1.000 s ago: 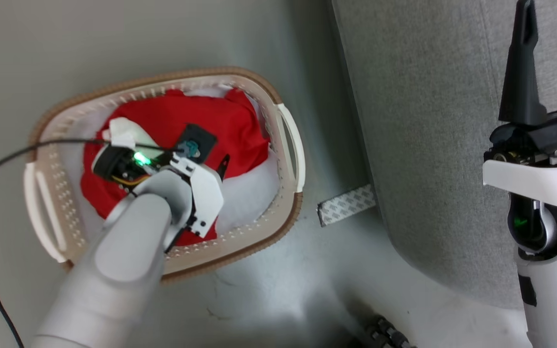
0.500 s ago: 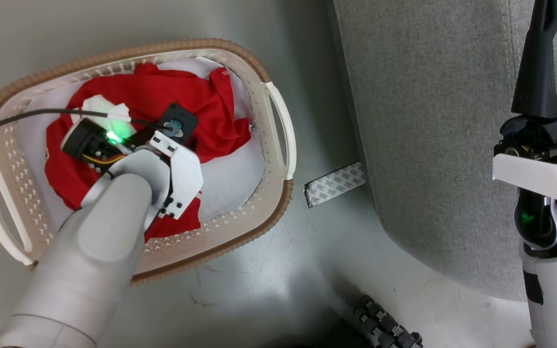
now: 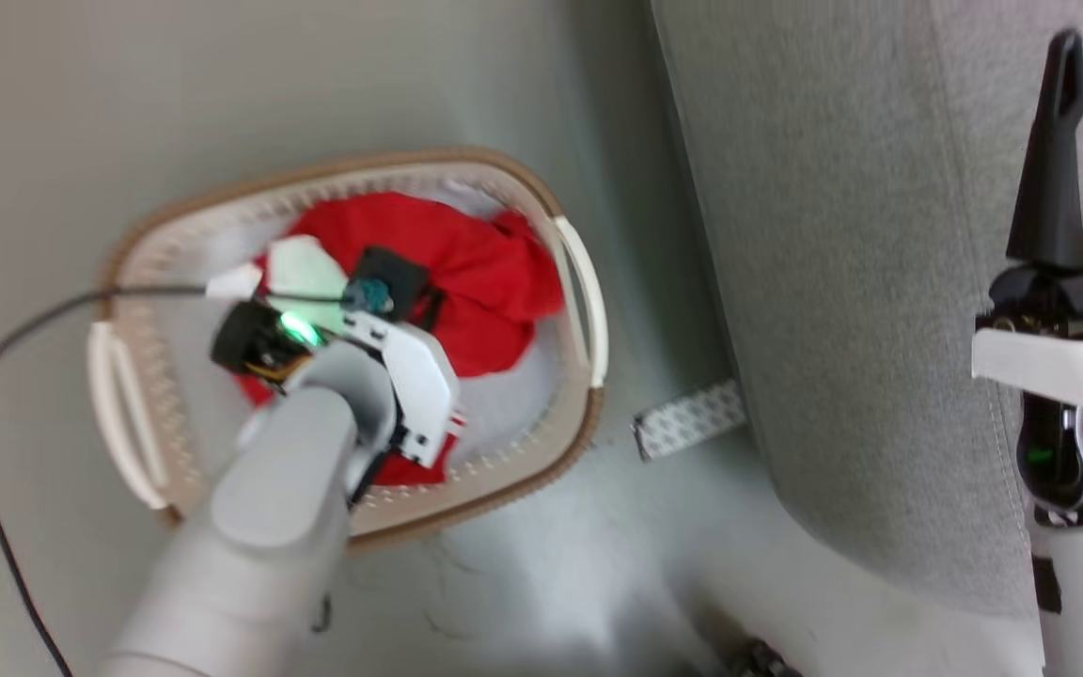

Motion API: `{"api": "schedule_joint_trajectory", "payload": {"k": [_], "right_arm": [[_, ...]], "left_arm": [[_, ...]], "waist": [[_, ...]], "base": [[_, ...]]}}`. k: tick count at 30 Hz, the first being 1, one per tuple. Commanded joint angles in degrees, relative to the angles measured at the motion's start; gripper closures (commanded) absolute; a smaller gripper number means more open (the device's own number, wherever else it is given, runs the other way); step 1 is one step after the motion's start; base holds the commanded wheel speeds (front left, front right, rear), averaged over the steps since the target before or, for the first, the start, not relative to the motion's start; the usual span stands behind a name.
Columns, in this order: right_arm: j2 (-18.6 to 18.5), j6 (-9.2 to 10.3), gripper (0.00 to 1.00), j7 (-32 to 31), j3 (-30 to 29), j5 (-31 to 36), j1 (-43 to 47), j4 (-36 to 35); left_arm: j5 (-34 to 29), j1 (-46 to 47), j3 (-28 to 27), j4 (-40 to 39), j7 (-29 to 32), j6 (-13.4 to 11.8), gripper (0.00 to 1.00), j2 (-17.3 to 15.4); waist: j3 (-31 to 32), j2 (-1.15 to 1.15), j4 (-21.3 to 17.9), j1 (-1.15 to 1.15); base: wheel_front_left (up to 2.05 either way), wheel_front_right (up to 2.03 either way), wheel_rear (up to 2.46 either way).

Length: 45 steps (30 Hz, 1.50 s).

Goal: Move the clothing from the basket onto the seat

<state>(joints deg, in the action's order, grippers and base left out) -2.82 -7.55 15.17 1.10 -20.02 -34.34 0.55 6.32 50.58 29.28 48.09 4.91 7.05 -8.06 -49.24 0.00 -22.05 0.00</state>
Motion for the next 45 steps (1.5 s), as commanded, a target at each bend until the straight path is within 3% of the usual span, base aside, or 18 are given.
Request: {"api": "schedule_joint_trajectory", "payload": {"k": [1,11,22,32,45], "right_arm": [[-0.1,0.13,0.0,0.0,-0.8,1.3,1.6,0.6],[-0.2,0.13,0.0,0.0,-4.0,7.9,11.4,4.6],[-0.2,0.13,0.0,0.0,-5.1,10.5,22.5,8.4],[-0.2,0.13,0.0,0.0,-3.6,12.2,29.1,11.2],[-0.1,0.13,0.0,0.0,0.3,11.2,33.1,12.3]], "left_arm": [[1.9,-1.8,-0.5,-0.3,-1.4,0.2,1.0,0.7],[12.0,-10.7,-0.4,-5.4,-8.7,0.4,1.0,4.1],[19.0,-19.2,-0.5,-16.8,-9.6,-0.7,1.0,4.8],[20.8,-23.7,-1.9,-30.3,-7.3,-4.6,1.0,3.8],[21.2,-23.9,-3.3,-41.3,-3.5,-7.9,1.0,1.4]], "waist": [[5.5,0.0,4.0,0.0],[23.0,0.0,11.8,0.0],[39.3,0.0,16.6,0.0],[48.5,0.0,17.9,0.0],[53.1,0.0,17.4,0.0]], "base": [[0.0,0.0,0.0],[0.0,0.0,0.0],[0.0,0.0,0.0],[0.0,0.0,0.0],[0.0,0.0,0.0]]}}
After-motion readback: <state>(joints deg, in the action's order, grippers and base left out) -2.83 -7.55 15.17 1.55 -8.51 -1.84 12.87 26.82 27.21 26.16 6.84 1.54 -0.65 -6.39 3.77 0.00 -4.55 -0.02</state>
